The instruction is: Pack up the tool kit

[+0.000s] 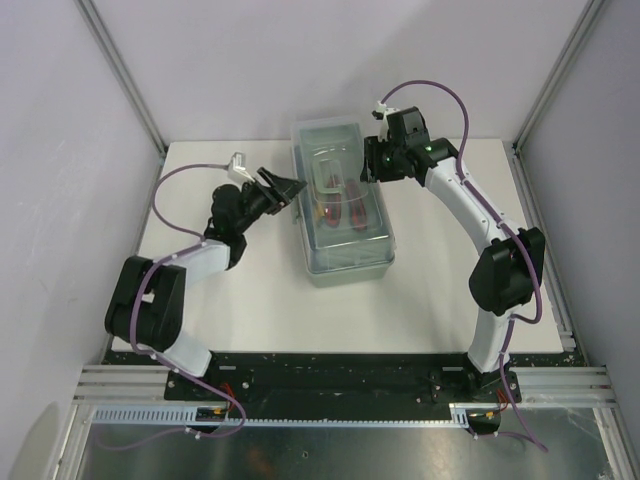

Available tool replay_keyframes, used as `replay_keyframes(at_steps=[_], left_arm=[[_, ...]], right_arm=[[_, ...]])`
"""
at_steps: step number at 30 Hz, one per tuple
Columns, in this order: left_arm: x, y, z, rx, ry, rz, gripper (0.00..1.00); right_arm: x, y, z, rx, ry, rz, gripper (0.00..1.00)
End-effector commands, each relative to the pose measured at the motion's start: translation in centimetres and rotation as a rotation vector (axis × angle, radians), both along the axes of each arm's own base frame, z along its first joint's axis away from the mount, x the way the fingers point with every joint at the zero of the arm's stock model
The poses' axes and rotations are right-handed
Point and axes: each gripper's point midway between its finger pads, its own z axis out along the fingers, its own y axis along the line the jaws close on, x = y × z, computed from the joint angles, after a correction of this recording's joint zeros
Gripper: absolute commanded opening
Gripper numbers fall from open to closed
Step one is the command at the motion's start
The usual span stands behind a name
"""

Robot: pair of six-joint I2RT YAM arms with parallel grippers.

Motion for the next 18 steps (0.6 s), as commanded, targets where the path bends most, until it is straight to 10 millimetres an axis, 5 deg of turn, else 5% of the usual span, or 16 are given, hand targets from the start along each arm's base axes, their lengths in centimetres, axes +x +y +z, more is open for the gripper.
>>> replay_keyframes(at_steps=[1, 8, 18], left_arm=[[-0.6, 1.2, 3.4, 0.015, -0.097, 0.031, 0.71], [-0.9, 2.6, 2.5, 0.012, -0.072, 0.075, 0.75], [0.0, 4.5, -2.6, -0.009, 0.094, 0.17, 0.87]], right_arm=[[-3.9, -1.5, -11.0, -0.168, 0.317, 0.021, 0.45], [-4.2, -1.4, -11.4, -0.158, 0.333, 0.017, 0.47], [-4.8, -1.2, -11.8, -0.13, 0.349, 0.012, 0.54]])
